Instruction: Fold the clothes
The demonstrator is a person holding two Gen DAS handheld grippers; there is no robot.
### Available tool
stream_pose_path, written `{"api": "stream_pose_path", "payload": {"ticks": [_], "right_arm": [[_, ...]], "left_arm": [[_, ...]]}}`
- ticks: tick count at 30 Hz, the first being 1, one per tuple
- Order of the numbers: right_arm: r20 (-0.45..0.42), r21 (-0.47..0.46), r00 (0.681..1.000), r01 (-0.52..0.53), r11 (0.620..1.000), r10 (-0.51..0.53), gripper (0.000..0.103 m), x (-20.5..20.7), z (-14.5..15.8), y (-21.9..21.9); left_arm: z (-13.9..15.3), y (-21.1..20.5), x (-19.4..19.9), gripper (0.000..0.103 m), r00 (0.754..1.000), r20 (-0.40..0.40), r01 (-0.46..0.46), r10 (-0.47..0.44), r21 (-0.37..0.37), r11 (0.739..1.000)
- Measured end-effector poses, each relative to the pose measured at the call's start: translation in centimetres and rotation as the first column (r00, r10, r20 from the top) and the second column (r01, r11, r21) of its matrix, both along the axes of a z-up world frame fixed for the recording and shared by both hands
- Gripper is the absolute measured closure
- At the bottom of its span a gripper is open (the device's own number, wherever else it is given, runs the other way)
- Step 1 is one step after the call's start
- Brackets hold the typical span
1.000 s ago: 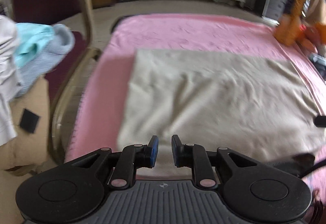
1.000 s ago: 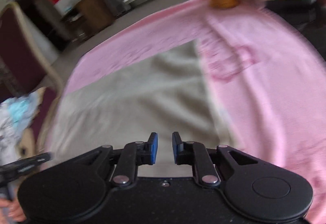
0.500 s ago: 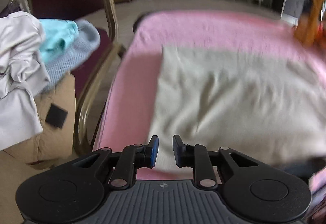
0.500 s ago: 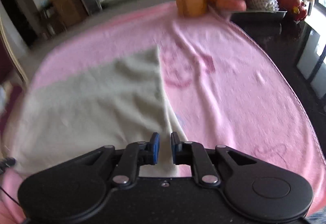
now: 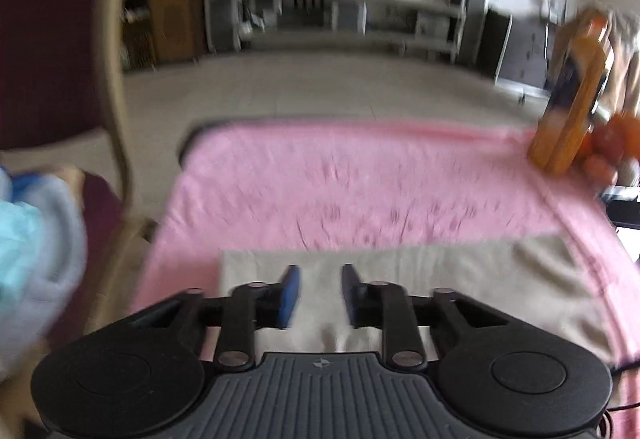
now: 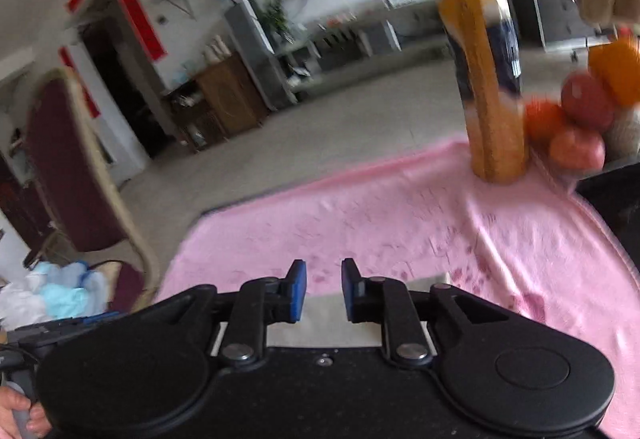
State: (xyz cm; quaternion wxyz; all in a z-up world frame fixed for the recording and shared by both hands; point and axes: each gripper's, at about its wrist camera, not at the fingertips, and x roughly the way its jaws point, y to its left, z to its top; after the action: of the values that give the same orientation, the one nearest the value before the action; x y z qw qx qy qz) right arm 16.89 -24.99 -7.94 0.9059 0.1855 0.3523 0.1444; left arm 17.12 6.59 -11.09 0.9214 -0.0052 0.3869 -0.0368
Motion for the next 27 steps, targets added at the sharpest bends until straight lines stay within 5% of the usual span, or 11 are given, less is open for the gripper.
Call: {"api": "stream_pose_path", "payload": {"ticks": [4,7,9,11,14,16,22,27], "right_arm": [[-0.234,0.177,0.972,0.023,0.984,0.019,0.084,3.6,-7.4,-1.4],[-0.341,0.213,0.939,0.025,0.977,0.050,0.085,4.4,-10.8,-1.5],[-0.350,0.179,0.937,0.076,0.981,-0.008,0.098,4.3,-11.3,-2.6],[-0.333,0.118,0.935,0.169,0.979,-0.121,0.100,3.8,-11.0,-4.1],[-0.277,-0.012,0.905,0.332,0.943,-0.322,0.093,2.7,-9.9,-6.3],[-0.232,-0.017,0.904,0.365,0.931,-0.359,0.093,2.3,-9.0,-7.4],[-0.186,0.147,0.969,0.192,0.970,-0.163,0.092,4.3,-8.9,-3.7],[-0.259,0.328,0.966,0.078,0.942,0.010,0.090,7.0,-11.4,-1.5]], "left_arm": [[-5.1,-0.5,2.2,0.096,0.991,-0.132,0.027,-0.026,0.002,1.000],[-6.0,0.2,2.5,0.086,0.990,-0.144,-0.008,0.011,0.022,1.000],[-5.7,0.7,2.4,0.086,0.989,-0.128,-0.065,0.072,0.057,0.996],[-5.4,1.4,2.1,0.088,0.983,-0.095,-0.145,0.158,0.124,0.982],[-4.4,3.5,2.0,0.087,0.970,-0.073,-0.231,0.233,0.041,0.972],[-3.7,4.2,1.9,0.088,0.967,-0.054,-0.251,0.251,-0.002,0.968],[-2.6,1.4,3.6,0.082,0.998,0.000,-0.068,0.068,-0.012,0.998],[-4.1,3.2,5.1,0.082,0.984,-0.026,-0.174,0.174,0.000,0.985]]}}
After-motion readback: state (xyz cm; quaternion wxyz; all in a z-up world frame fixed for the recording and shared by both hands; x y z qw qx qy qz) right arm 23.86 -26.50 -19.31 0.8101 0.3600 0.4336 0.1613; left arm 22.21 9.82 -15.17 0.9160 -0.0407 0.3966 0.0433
